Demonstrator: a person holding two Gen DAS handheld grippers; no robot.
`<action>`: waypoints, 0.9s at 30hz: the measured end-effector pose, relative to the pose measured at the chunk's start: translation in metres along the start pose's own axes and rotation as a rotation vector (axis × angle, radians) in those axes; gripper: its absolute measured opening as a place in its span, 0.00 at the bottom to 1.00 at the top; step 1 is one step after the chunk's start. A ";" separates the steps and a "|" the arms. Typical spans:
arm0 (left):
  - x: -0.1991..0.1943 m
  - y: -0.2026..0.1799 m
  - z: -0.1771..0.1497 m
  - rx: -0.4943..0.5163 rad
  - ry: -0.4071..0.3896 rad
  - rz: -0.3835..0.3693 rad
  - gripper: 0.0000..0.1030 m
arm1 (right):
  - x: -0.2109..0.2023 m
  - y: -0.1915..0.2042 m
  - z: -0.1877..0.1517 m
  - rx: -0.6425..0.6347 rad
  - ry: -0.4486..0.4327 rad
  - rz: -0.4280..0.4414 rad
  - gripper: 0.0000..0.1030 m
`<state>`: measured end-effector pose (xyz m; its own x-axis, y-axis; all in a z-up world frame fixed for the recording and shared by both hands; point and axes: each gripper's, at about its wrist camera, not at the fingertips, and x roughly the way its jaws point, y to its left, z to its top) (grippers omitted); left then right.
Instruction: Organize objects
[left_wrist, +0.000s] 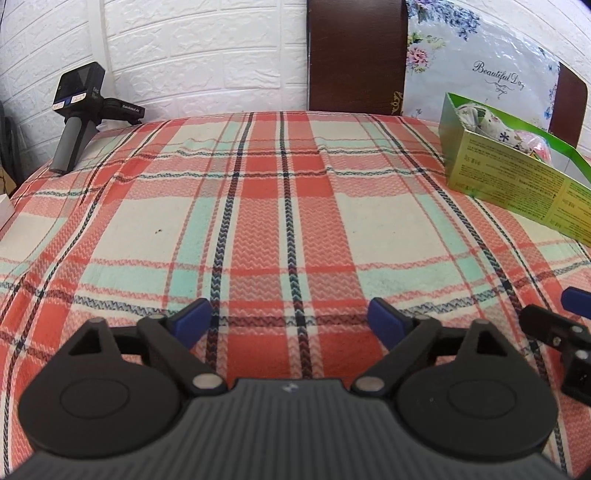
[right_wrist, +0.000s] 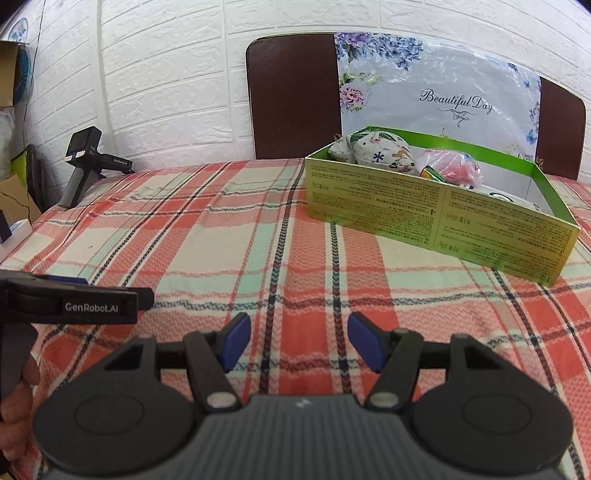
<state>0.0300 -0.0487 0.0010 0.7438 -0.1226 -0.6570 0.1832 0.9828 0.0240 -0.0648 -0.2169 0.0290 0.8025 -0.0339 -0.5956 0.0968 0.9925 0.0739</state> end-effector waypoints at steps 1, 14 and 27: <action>0.001 0.001 0.000 -0.002 0.001 0.000 0.95 | 0.000 0.000 0.000 0.004 0.002 0.001 0.60; 0.003 0.005 -0.003 -0.008 -0.003 0.000 1.00 | 0.002 0.004 -0.003 0.006 0.019 0.001 0.73; -0.002 0.008 0.010 -0.025 0.029 0.017 1.00 | -0.013 -0.003 0.007 0.054 0.005 0.000 0.86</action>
<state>0.0358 -0.0423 0.0100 0.7280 -0.1023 -0.6780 0.1545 0.9878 0.0169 -0.0711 -0.2207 0.0417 0.7994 -0.0327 -0.5999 0.1284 0.9847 0.1175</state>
